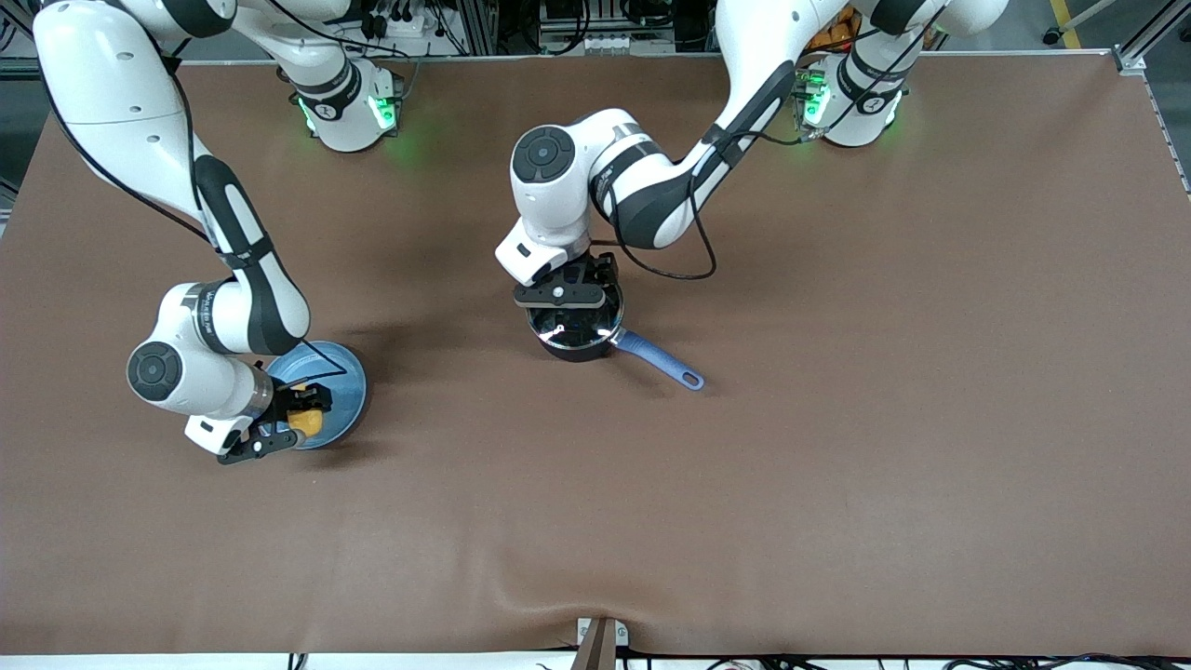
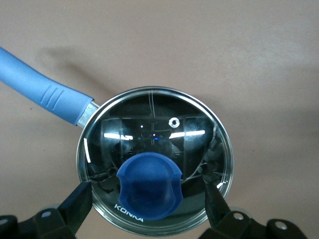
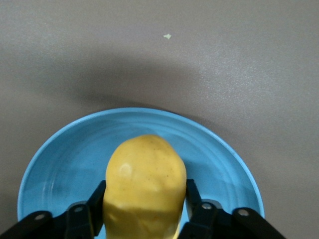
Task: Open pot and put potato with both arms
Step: 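Grasp the blue knob with the left gripper while the right gripper grasps the potato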
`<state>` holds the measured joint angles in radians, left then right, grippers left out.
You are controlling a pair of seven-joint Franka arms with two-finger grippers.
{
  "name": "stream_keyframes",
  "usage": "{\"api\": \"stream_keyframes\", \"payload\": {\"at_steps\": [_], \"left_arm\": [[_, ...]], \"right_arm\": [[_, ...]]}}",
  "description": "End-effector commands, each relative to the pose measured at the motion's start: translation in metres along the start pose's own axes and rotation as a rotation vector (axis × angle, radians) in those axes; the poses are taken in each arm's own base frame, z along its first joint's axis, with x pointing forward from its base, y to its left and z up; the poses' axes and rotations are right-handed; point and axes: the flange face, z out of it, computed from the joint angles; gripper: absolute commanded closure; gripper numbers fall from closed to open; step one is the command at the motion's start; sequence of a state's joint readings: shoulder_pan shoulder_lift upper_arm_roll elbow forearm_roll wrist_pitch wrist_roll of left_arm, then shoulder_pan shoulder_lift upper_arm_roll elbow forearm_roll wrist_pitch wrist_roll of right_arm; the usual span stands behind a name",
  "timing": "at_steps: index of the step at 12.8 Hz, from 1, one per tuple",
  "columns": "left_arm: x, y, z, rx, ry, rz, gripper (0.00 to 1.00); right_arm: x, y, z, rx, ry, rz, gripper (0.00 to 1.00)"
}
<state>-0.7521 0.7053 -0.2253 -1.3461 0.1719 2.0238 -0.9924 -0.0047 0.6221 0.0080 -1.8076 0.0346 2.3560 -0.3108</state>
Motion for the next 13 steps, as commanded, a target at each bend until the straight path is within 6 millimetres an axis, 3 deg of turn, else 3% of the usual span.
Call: {"api": "stream_keyframes", "payload": {"at_steps": [1, 5, 6, 8, 11, 12, 13], "left_arm": [[0.001, 0.003, 0.014, 0.017, 0.016, -0.065, 0.00], [0.002, 0.003, 0.023, 0.024, 0.009, -0.129, 0.00], [0.002, 0.003, 0.022, 0.022, 0.008, -0.133, 0.05], [0.005, 0.000, 0.019, 0.018, 0.006, -0.142, 0.35], [0.009, -0.002, 0.018, 0.014, 0.005, -0.147, 0.76], [0.011, -0.003, 0.015, 0.010, 0.006, -0.145, 0.99], [0.014, -0.004, 0.008, 0.002, 0.015, -0.147, 1.00]], "right_arm": [[-0.001, 0.011, -0.015, -0.009, 0.027, -0.027, 0.86], [0.004, 0.006, -0.055, -0.001, 0.042, 0.014, 0.87], [0.005, 0.003, -0.068, -0.003, 0.051, 0.029, 0.87], [0.006, -0.006, -0.092, 0.002, 0.051, 0.088, 0.87], [0.012, -0.040, -0.119, 0.003, 0.064, 0.151, 0.88], [0.014, -0.053, -0.125, 0.005, 0.065, 0.173, 0.88], [0.016, -0.065, -0.131, 0.004, 0.072, 0.191, 0.88]]}}
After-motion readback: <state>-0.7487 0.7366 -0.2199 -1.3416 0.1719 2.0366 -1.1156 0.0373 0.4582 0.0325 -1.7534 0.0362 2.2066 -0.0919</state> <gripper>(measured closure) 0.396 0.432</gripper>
